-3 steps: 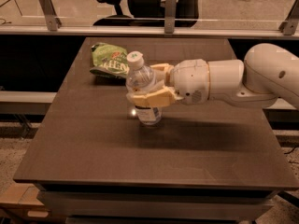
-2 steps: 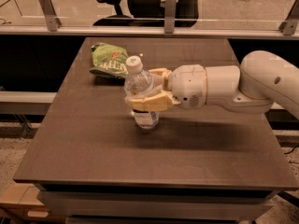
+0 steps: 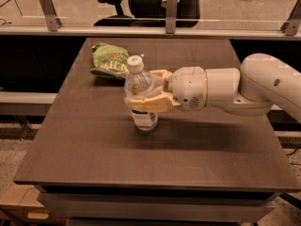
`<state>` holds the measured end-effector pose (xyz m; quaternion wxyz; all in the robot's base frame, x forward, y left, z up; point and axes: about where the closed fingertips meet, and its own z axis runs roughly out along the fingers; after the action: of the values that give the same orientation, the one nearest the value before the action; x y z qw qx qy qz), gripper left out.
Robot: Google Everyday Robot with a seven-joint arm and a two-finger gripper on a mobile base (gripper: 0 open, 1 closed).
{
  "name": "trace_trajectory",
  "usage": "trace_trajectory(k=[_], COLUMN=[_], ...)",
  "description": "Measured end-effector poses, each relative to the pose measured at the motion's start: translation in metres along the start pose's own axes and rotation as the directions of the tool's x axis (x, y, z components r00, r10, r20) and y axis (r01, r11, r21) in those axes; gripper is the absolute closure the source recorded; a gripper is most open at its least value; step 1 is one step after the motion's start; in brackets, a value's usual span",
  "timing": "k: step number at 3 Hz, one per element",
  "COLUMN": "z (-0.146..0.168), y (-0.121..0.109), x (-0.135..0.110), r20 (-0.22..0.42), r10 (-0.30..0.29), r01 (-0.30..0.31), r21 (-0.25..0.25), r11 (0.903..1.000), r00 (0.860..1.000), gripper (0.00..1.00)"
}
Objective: Place blue plastic bottle upright
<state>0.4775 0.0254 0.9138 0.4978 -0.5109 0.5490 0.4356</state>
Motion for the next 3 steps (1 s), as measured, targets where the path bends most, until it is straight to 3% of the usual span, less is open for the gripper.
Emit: trace_trajectory(k=[2,3], z=[0.0012,0.0009], y=[-0.0030,-0.0031], x=[0.0040,0.0011], r20=[0.008,0.008], r10=[0.020,0.020], r01=[-0.020,-0.020], r21=[-0.006,-0.006], r11=[0.9998,0.9998], r00=[1.000,1.000], gripper=[1.00,0.83])
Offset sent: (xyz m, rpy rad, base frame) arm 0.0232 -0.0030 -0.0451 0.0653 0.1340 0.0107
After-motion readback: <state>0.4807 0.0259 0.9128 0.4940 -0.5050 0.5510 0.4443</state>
